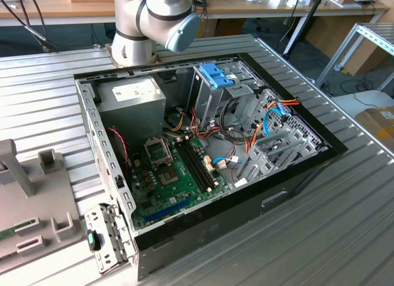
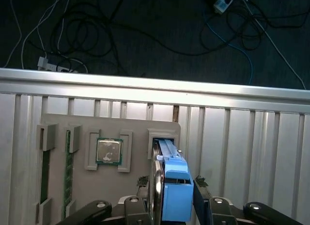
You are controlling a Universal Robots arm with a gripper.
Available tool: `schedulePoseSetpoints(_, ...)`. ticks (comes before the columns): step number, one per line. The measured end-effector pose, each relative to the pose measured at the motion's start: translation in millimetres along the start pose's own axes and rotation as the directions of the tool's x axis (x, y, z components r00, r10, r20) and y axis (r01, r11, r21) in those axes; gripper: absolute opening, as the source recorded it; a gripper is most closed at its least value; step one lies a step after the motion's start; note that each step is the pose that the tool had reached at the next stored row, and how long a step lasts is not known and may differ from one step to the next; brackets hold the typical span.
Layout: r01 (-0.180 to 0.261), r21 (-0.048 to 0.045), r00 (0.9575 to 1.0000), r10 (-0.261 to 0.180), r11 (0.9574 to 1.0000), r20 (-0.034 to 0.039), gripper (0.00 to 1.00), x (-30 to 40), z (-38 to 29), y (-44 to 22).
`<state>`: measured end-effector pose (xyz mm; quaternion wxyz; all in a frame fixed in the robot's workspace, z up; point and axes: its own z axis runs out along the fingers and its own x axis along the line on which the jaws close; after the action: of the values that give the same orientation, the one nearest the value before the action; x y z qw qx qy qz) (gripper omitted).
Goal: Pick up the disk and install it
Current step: 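Pick up the disk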
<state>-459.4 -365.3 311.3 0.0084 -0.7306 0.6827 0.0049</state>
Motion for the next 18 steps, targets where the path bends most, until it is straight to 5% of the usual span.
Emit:
schedulePoseSetpoints(15, 0.000, 0.0000, 1.0000, 0.000, 1.0000, 0.0000, 0.48, 0.0, 0.9, 0.0)
schedulePoseSetpoints(18, 0.000, -0.0001, 1.0000, 0.000, 1.0000, 0.0000, 0.37, 0.0, 0.9, 0.0)
